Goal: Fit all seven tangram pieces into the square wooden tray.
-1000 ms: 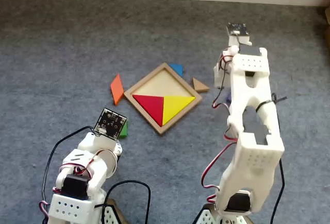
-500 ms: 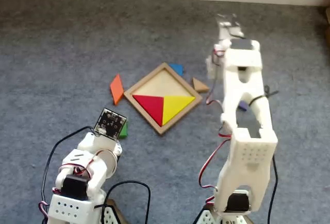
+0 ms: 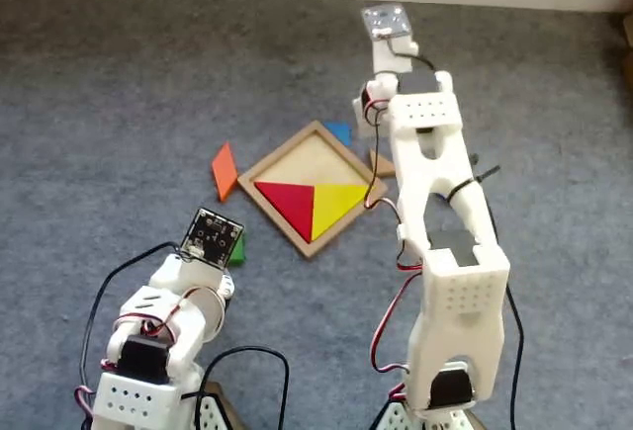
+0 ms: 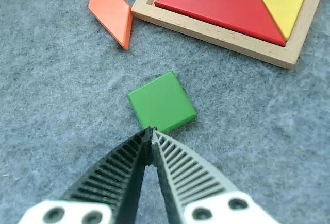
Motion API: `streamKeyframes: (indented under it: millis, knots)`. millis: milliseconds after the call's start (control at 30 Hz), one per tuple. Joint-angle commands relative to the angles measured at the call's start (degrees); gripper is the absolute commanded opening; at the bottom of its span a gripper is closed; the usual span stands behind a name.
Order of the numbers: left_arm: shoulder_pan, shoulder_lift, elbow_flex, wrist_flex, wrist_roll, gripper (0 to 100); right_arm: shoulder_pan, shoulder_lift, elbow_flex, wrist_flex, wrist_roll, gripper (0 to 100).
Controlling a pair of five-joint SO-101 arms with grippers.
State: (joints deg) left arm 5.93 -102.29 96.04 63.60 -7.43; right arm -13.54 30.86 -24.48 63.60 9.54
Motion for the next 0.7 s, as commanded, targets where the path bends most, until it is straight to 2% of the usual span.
streamKeyframes:
  millis: [0,667]
  knots:
    - [-0.1,-0.9,1.1,0.3,0.3,1,-0.5,-1.0,1.8,-4.0,0.4,20.8]
    - [-0.1,-0.9,1.1,0.3,0.3,1,-0.1,2.1,12.4,-7.0,0.7,20.6]
